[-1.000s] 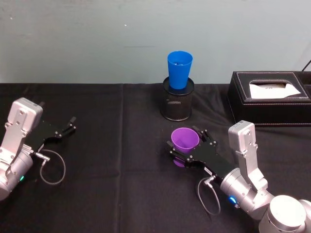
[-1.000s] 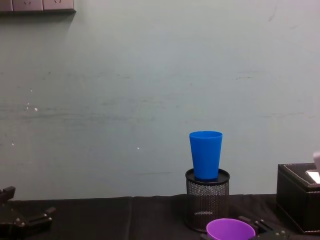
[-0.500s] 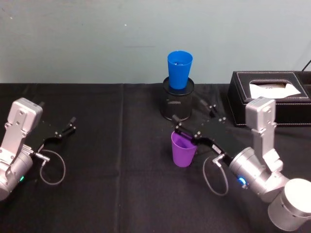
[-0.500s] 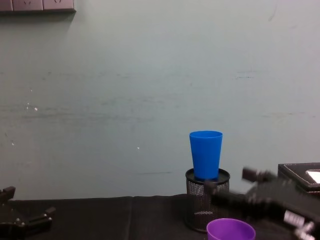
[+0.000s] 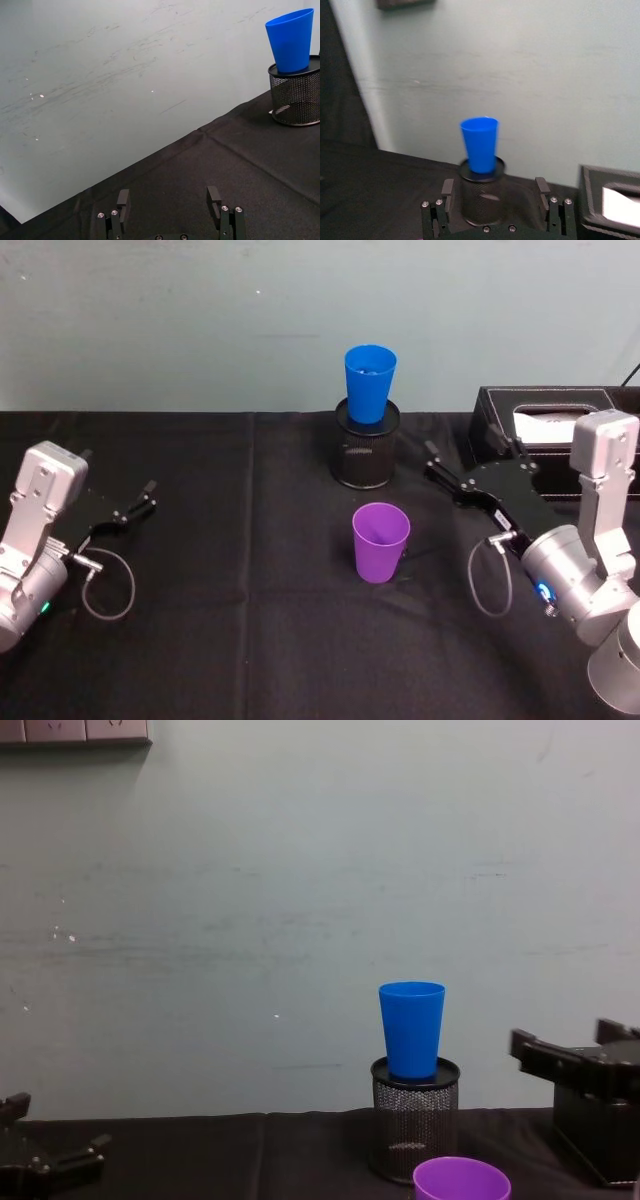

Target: Pick up one cup with a gripper and tap it against the other cup.

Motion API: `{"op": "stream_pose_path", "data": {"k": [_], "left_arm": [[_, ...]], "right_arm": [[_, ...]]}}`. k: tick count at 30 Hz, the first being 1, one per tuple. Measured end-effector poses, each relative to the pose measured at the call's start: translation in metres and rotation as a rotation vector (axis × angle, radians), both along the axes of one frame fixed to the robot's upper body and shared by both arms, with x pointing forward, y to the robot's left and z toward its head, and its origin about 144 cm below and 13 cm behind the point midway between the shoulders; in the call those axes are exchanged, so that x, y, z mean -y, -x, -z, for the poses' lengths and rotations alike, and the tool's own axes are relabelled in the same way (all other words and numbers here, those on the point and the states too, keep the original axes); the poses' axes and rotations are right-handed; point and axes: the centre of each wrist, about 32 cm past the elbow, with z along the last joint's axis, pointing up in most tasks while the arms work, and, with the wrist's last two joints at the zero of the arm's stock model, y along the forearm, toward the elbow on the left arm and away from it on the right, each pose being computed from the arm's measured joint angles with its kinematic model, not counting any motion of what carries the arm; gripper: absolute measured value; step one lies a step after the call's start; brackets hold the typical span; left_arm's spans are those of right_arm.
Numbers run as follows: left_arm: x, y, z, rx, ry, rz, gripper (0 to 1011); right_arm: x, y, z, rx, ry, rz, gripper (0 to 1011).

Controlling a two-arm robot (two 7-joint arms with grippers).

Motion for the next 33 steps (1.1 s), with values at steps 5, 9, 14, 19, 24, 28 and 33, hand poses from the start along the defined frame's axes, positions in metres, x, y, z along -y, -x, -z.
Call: {"op": "stream_pose_path", "data": {"k": [5,9,14,19,24,28,33], "left_arm": [[0.0,0.0,0.0,0.0,0.0,0.0,1000],[0.0,0.0,0.0,0.0,0.0,0.0,1000],[0.0,0.0,0.0,0.0,0.0,0.0,1000],[0.0,0.0,0.0,0.0,0.0,0.0,1000],[0.0,0.0,0.0,0.0,0.0,0.0,1000],[0.0,0.0,0.0,0.0,0.0,0.0,1000],[0.0,0.0,0.0,0.0,0.0,0.0,1000]], "right_arm": [[0.003,0.001,0.006,-0.024,-0.002,0.066,1004],[0.005,0.0,0.009,-0.037,0.003,0.095,1004],[0.006,0.0,0.014,-0.061,0.004,0.117,1004],[0.006,-0.001,0.02,-0.082,0.001,0.126,1004],[0.006,-0.004,0.025,-0.093,-0.003,0.113,1004],[0.006,-0.004,0.025,-0.092,-0.004,0.113,1004],[0.006,-0.003,0.024,-0.091,-0.004,0.113,1004]]}}
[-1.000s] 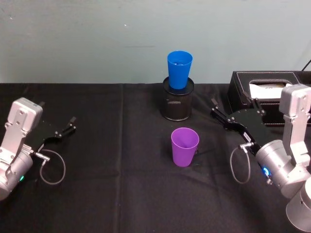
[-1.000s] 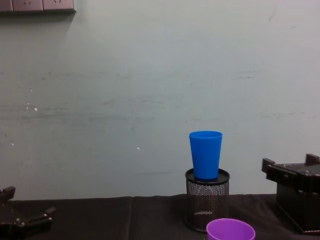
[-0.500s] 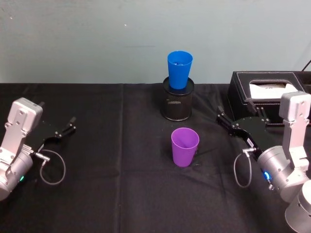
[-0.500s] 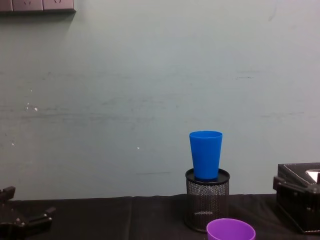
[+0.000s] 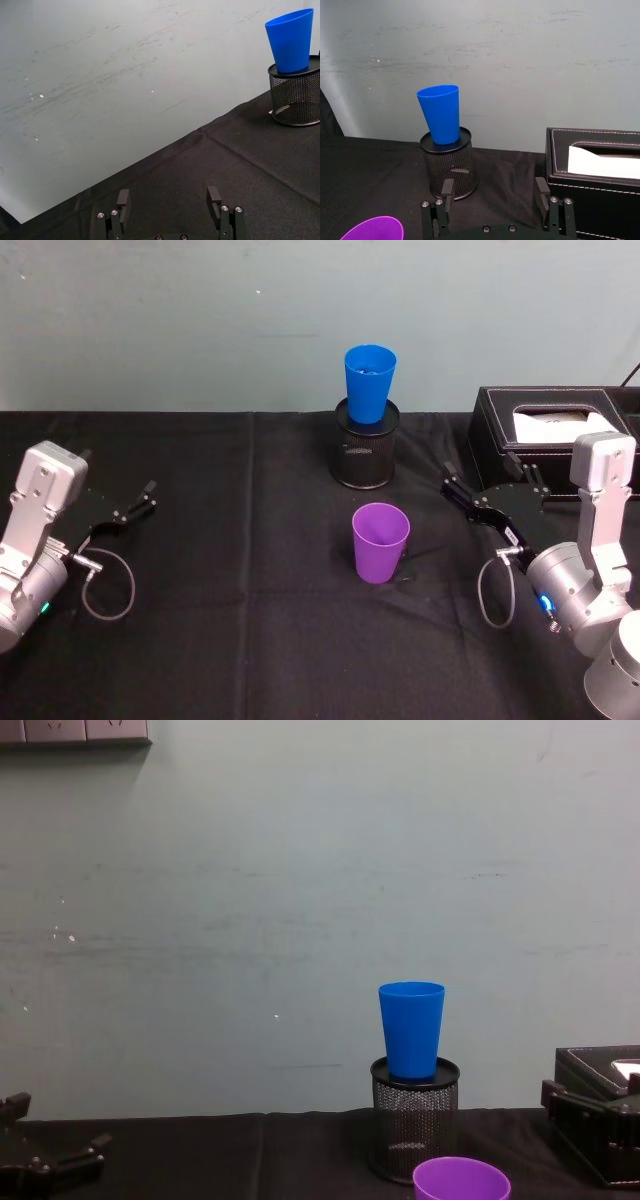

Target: Pick up one cup with a gripper and tap it against the other cup.

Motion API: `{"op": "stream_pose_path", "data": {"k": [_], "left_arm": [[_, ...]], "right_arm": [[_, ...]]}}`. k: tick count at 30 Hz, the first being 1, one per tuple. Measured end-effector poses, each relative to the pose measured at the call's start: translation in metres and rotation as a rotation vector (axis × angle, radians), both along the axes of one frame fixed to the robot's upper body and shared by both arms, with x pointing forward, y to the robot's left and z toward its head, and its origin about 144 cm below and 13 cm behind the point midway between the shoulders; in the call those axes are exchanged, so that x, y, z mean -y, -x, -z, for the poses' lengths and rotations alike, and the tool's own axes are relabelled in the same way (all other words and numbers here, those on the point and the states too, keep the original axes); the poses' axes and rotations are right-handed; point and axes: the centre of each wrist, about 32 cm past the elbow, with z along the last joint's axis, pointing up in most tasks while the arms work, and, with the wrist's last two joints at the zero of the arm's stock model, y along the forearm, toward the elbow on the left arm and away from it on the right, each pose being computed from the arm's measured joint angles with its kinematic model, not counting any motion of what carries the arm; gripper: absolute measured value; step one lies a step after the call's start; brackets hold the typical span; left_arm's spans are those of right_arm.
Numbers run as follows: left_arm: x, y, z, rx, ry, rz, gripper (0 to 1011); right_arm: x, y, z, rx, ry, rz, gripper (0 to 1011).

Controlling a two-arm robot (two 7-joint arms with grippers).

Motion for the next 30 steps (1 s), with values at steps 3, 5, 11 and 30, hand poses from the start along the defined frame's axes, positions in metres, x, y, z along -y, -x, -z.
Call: {"op": "stream_pose_path", "data": {"k": [3,5,11,30], "left_arm": [[0.0,0.0,0.0,0.0,0.0,0.0,1000],[0.0,0.0,0.0,0.0,0.0,0.0,1000],[0.0,0.0,0.0,0.0,0.0,0.0,1000],[0.0,0.0,0.0,0.0,0.0,0.0,1000]], "right_arm": [[-0.0001,0.0001,-0.0003,0.0,0.0,0.0,1004],[-0.0002,0.0001,-0.0005,0.001,0.0,-0.001,1004],[-0.0003,0.0003,-0.0009,0.002,0.001,0.001,1004],[-0.0001,0.0005,-0.0013,0.002,0.003,0.003,1004]]}}
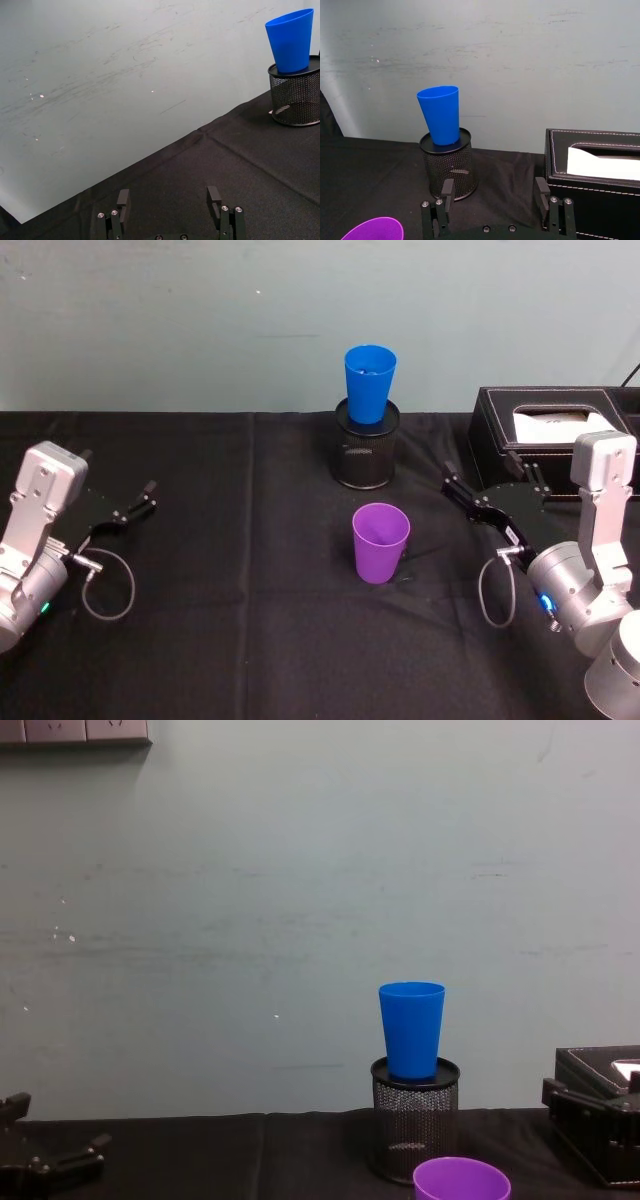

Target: Pick up one cup with a gripper and tap it against the other cup.

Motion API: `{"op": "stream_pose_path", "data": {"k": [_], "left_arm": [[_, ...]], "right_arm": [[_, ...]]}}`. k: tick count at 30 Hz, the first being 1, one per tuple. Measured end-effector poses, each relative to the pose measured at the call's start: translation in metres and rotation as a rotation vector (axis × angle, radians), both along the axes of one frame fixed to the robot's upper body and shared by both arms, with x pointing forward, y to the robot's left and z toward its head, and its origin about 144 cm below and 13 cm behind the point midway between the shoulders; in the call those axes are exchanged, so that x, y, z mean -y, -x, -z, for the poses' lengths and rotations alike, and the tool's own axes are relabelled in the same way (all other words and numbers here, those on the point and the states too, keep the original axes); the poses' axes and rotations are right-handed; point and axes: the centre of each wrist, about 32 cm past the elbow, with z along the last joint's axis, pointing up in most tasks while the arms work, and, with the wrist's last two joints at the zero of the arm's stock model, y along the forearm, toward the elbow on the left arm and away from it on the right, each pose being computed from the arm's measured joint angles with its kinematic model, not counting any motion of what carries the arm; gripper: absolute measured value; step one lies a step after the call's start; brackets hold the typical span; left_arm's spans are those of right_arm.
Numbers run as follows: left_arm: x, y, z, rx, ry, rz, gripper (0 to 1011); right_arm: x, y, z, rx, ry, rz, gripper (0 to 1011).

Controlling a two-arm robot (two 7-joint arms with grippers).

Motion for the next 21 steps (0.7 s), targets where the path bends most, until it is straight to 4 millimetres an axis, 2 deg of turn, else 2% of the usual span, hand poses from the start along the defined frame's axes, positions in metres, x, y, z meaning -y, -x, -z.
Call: {"op": "stream_pose_path", "data": {"k": [21], "left_arm": [[0.0,0.0,0.0,0.0,0.0,0.0,1000]], "right_arm": [[0.0,0.0,0.0,0.0,0.0,0.0,1004]]}}
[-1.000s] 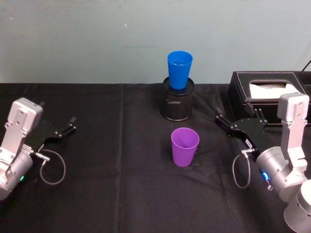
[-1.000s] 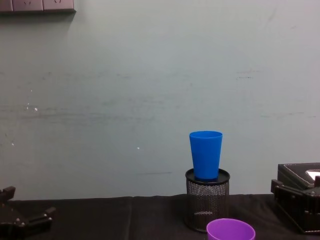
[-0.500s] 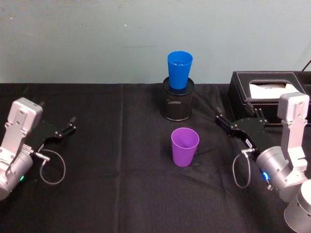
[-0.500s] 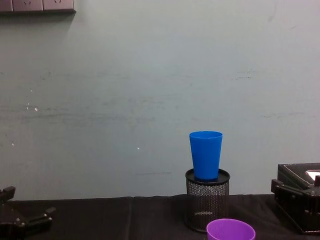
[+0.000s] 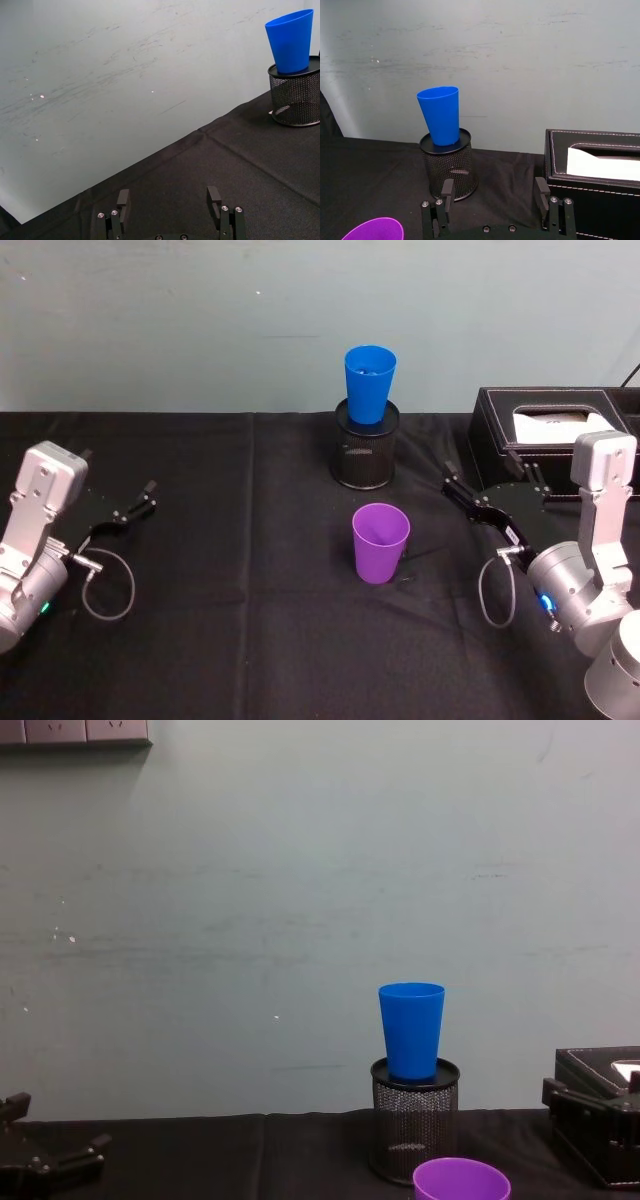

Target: Pick up one cup with a gripper and tap it against the other cup.

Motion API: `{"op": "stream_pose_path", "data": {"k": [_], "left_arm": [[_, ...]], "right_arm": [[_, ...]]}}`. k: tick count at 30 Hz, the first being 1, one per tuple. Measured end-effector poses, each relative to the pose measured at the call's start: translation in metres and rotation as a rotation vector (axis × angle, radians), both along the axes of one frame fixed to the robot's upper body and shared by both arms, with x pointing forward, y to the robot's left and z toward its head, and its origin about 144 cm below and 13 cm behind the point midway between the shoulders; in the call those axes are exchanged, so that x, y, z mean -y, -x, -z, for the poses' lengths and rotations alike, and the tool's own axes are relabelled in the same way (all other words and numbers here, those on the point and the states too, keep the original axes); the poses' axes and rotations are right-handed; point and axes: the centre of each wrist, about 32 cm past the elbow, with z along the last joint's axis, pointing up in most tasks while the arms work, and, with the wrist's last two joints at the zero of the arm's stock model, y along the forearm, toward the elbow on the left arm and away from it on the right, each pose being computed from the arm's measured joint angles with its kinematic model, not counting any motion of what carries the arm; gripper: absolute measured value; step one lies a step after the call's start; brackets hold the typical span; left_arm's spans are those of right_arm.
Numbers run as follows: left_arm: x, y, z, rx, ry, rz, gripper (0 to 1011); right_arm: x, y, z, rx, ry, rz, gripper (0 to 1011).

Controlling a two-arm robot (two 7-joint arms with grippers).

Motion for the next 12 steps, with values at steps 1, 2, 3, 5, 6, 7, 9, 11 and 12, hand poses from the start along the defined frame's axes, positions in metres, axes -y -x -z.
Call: {"op": "stream_pose_path", "data": {"k": [1,2,3,5,6,7,9,11,12], "left_arm": [[0.0,0.0,0.0,0.0,0.0,0.0,1000],[0.0,0.0,0.0,0.0,0.0,0.0,1000],[0.0,0.0,0.0,0.0,0.0,0.0,1000],[0.0,0.0,0.0,0.0,0.0,0.0,1000],[0.0,0.0,0.0,0.0,0.0,0.0,1000],[0.0,0.0,0.0,0.0,0.0,0.0,1000],[0.0,0.0,0.0,0.0,0.0,0.0,1000],[0.0,0.0,0.0,0.0,0.0,0.0,1000],[0.0,0.0,0.0,0.0,0.0,0.0,1000]], "right_arm": [[0.0,0.0,0.0,0.0,0.0,0.0,1004],[0.0,0.0,0.0,0.0,0.0,0.0,1004],[0.0,0.0,0.0,0.0,0.0,0.0,1004],[0.0,0.0,0.0,0.0,0.0,0.0,1004],[0.0,0.0,0.0,0.0,0.0,0.0,1004],[0.0,0.0,0.0,0.0,0.0,0.0,1004],[0.0,0.0,0.0,0.0,0.0,0.0,1004],[0.0,0.0,0.0,0.0,0.0,0.0,1004],[0.0,0.0,0.0,0.0,0.0,0.0,1004]]}}
